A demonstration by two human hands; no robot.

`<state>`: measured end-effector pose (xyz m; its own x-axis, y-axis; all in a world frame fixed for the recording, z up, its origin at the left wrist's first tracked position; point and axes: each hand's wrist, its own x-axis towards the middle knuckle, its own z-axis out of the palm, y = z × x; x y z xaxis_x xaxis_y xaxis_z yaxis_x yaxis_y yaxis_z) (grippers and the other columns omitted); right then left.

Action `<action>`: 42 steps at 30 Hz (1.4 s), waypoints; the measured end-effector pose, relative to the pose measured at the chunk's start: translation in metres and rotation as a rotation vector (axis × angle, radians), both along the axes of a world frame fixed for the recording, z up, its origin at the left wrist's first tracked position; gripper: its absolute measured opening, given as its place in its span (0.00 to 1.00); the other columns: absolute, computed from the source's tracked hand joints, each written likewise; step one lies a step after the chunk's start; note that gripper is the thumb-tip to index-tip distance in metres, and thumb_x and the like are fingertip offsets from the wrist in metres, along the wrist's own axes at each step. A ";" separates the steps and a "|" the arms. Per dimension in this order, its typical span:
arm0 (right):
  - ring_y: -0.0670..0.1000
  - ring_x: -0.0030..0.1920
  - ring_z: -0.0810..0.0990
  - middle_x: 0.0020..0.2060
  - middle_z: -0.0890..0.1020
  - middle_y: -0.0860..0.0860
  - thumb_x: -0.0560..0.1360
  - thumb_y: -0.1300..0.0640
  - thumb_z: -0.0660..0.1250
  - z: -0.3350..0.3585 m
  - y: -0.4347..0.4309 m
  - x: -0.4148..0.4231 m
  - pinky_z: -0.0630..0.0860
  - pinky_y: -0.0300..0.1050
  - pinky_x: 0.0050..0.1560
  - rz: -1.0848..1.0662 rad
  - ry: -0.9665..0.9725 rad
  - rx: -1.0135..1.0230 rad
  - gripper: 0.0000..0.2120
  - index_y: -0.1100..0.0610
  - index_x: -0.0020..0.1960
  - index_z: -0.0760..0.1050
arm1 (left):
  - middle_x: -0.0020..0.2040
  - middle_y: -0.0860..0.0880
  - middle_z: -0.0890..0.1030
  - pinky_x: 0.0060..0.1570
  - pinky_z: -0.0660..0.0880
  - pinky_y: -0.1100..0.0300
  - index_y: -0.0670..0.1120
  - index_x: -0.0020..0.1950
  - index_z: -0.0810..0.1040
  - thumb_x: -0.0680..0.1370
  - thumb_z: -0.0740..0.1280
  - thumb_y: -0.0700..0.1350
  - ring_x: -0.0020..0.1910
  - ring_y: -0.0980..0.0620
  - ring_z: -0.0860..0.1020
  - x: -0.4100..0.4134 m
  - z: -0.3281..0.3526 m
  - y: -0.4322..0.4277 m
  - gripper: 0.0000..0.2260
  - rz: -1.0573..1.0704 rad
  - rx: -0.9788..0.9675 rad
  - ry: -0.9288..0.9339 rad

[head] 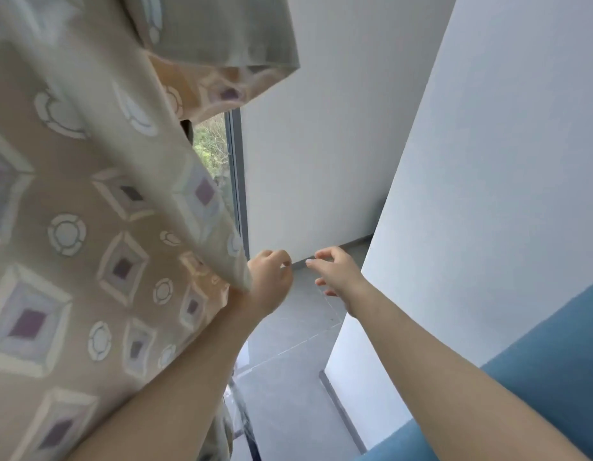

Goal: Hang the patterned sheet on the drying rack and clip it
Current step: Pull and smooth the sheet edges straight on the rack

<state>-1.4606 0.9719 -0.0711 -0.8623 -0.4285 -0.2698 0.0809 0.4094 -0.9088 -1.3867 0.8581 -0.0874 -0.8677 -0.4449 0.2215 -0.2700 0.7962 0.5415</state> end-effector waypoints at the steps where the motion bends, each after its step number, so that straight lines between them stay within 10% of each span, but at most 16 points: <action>1: 0.50 0.40 0.74 0.43 0.73 0.47 0.76 0.54 0.64 -0.004 -0.002 -0.003 0.69 0.41 0.37 -0.008 -0.014 0.001 0.12 0.55 0.58 0.70 | 0.53 0.45 0.79 0.44 0.67 0.60 0.44 0.55 0.78 0.77 0.61 0.41 0.50 0.45 0.77 -0.005 -0.004 -0.003 0.10 0.009 0.022 -0.028; 24: 0.49 0.33 0.71 0.39 0.74 0.51 0.76 0.56 0.63 -0.098 -0.130 -0.189 0.66 0.40 0.32 0.321 -0.304 0.186 0.04 0.54 0.47 0.69 | 0.43 0.52 0.81 0.37 0.71 0.61 0.52 0.45 0.76 0.76 0.60 0.45 0.44 0.51 0.79 -0.163 -0.088 -0.104 0.05 0.534 0.571 -0.165; 42: 0.50 0.38 0.74 0.40 0.75 0.50 0.75 0.56 0.61 -0.155 -0.413 -0.221 0.68 0.40 0.34 0.890 -0.288 0.372 0.02 0.54 0.44 0.70 | 0.43 0.52 0.79 0.38 0.70 0.59 0.51 0.47 0.76 0.77 0.60 0.45 0.48 0.49 0.78 -0.138 -0.125 -0.327 0.06 1.151 0.698 -0.053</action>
